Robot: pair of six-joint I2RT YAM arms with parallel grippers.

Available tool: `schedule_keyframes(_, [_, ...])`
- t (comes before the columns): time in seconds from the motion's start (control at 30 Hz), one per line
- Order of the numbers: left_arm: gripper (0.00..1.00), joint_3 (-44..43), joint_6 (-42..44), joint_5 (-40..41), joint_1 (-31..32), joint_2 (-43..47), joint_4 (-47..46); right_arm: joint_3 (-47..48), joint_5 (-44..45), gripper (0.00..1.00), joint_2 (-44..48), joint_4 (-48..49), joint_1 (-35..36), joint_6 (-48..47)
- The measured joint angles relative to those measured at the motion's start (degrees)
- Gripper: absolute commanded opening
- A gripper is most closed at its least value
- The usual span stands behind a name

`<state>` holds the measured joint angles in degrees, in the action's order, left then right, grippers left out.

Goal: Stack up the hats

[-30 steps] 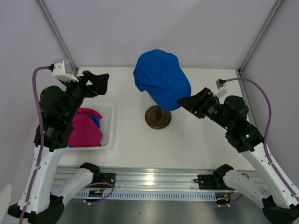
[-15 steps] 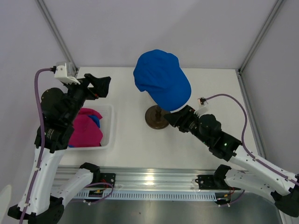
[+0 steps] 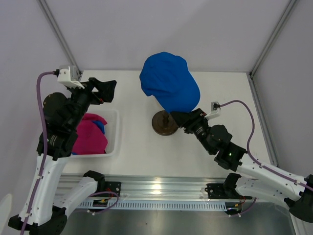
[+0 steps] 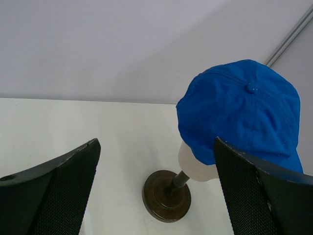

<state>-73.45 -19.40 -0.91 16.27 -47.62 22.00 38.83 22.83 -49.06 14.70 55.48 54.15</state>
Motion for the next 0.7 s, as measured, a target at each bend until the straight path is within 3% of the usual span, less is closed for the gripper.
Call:
schedule_keyframes(0.13, [1.0,0.17,0.04,-0.68,0.0,-0.37,-0.09,-0.59,2.38,0.56,-0.11,1.07,0.24,-0.42])
schedule_keyframes(0.2, [1.0,0.17,0.13,-0.85,0.0,-0.68,-0.09,-0.59,2.89,0.45,-0.15,1.79,0.24,-0.61])
schedule_keyframes(0.37, [1.0,0.15,0.52,-0.96,0.0,-1.42,-0.11,-0.59,3.28,0.31,-0.15,4.02,0.24,-1.97])
schedule_keyframes(0.53, [0.99,0.17,0.52,-1.07,0.0,-1.86,-0.28,-0.55,2.73,0.01,0.02,6.25,0.35,-3.26])
schedule_keyframes(0.7, [0.99,0.17,0.5,-1.07,0.0,-1.84,-0.44,1.84,1.66,0.0,0.52,4.2,-0.37,-1.44])
